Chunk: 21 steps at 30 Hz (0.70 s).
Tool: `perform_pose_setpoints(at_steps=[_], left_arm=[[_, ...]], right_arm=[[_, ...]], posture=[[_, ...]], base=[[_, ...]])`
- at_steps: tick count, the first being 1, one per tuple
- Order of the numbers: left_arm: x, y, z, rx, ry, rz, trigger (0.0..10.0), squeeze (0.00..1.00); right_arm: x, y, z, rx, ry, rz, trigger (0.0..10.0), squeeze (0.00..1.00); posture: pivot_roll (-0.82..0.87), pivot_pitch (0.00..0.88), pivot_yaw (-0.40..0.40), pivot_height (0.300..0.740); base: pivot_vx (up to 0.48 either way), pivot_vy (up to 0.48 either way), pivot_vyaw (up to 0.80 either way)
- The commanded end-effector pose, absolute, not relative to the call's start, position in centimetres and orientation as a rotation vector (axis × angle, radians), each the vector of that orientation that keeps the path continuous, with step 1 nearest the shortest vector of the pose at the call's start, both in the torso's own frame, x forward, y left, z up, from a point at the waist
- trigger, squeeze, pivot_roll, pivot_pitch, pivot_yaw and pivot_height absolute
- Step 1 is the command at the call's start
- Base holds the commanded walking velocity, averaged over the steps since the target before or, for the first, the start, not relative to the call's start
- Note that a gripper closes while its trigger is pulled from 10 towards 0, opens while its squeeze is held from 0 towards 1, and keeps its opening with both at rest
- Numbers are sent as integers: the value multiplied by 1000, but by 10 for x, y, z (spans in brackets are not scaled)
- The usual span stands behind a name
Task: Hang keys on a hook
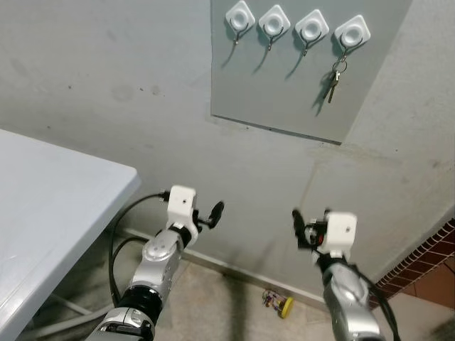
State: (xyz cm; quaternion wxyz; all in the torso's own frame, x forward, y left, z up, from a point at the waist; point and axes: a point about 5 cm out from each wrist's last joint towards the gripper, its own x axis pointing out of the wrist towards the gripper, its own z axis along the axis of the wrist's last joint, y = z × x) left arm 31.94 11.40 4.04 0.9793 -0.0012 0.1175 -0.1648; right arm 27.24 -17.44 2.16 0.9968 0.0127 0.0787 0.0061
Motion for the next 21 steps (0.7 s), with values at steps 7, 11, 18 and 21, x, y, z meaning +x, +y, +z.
perform_pose_setpoints(at_steps=[7, 11, 18, 21], left_arm=[[305, 121, 22, 53, 260, -312, 10000, 0], [300, 122, 17, 17, 273, -314, 10000, 0], [306, 119, 26, -20, 212, -326, 10000, 0], [309, 118, 31, -50, 189, -326, 10000, 0]], right_arm=[[251, -188, -6, 6, 261, -62, 10000, 1000], [248, -189, -10, 20, 269, -67, 10000, 0], [256, -184, -2, 36, 215, -48, 10000, 0], [259, -180, 5, 20, 167, -32, 10000, 0]], posture=[[-70, 0, 1, 711], [-69, 0, 2, 711], [-66, 0, 1, 711], [-69, 0, 0, 711]], base=[[0, 0, 0], [0, 0, 0], [0, 0, 0], [0, 0, 0]])
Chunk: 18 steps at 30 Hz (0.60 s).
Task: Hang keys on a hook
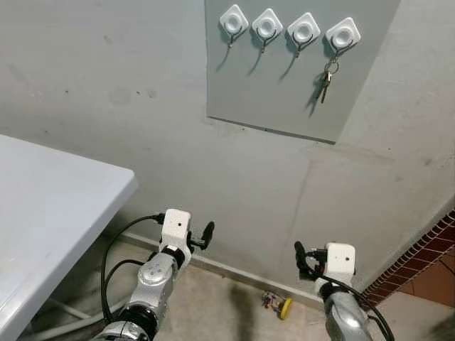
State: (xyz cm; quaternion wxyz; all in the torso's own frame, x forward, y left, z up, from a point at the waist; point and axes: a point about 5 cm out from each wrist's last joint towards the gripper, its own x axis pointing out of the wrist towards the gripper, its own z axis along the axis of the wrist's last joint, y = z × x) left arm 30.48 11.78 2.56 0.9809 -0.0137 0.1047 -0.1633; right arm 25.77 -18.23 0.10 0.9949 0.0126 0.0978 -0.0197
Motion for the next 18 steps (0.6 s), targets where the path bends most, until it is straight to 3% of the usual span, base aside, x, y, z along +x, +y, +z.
perform_pose_setpoints(at_steps=[1, 6, 18], left_arm=[[311, 118, 35, -61, 164, -324, 10000, 0], [316, 119, 52, -139, 65, -304, 10000, 0], [326, 129, 83, -97, -74, -274, 10000, 0]], right_arm=[[260, -179, 9, 23, 145, -24, 10000, 0], [260, -174, 28, 14, 43, 8, 10000, 0], [268, -176, 56, -5, -51, -3, 10000, 0]], posture=[[-69, 0, 0, 711], [-75, 2, -2, 711], [-61, 0, -7, 711]], base=[[0, 0, 0], [0, 0, 0], [0, 0, 0]])
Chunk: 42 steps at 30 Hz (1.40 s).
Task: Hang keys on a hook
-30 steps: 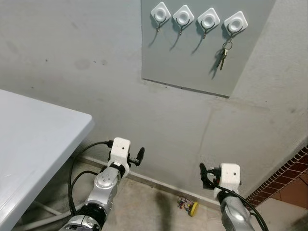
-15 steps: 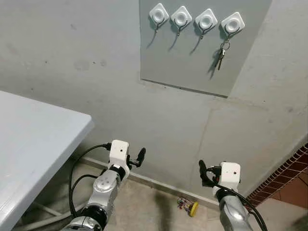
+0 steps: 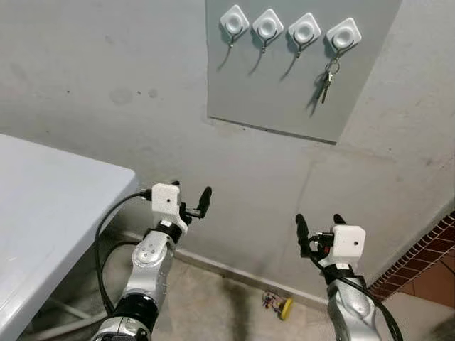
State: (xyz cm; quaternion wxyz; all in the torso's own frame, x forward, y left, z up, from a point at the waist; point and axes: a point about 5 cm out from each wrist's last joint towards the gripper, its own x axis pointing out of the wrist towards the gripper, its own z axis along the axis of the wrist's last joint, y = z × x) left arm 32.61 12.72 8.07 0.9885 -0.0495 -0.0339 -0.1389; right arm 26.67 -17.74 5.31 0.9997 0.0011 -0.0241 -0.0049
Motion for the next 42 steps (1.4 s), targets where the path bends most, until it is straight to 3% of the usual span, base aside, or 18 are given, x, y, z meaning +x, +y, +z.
perform_pose_setpoints(at_steps=[1, 9, 42], left_arm=[[327, 130, 84, -90, -79, -269, 10000, 0], [331, 129, 92, -70, -90, -279, 10000, 0], [343, 130, 112, -50, -123, -279, 10000, 0]], right_arm=[[268, -176, 57, -11, -53, -4, 10000, 0], [269, -175, 68, -30, -73, -4, 10000, 0], [276, -179, 88, -55, -104, 2, 10000, 0]], posture=[[-61, 0, -7, 711], [-58, 0, -11, 711], [-59, 0, -24, 711]], base=[[0, 0, 0], [0, 0, 56], [0, 0, 800]])
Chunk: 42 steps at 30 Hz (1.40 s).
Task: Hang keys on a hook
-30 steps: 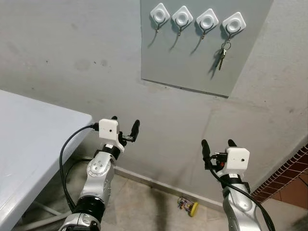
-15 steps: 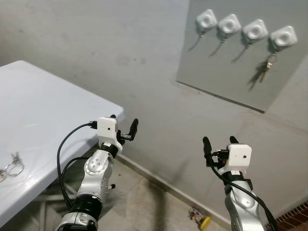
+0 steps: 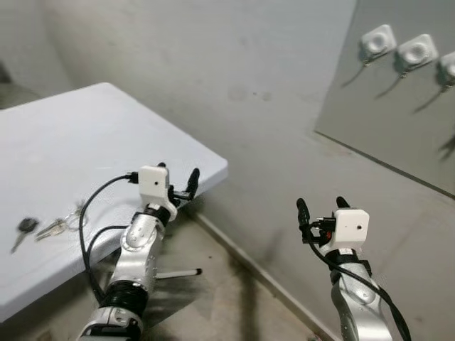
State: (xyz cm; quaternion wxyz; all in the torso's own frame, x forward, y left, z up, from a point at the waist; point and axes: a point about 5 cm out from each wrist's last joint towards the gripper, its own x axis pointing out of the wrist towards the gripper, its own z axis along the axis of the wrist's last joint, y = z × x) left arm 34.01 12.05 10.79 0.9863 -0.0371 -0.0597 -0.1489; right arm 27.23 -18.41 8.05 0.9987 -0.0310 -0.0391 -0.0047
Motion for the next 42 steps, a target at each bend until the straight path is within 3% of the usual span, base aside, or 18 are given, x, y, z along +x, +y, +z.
perform_pose_setpoints(at_steps=[1, 35, 42], left_arm=[[343, 130, 112, -50, -123, -279, 10000, 0], [345, 127, 112, -82, -71, -301, 10000, 0], [346, 128, 113, -91, -69, -301, 10000, 0]], right_arm=[[276, -179, 88, -55, -104, 2, 10000, 0], [279, -179, 94, -46, -110, 6, 10000, 0], [279, -177, 96, -11, -126, 11, 10000, 0]], posture=[[-59, 0, -24, 711], [-54, 7, -28, 711], [-51, 10, -30, 711]], base=[[0, 0, 800], [0, 0, 800], [0, 0, 0]])
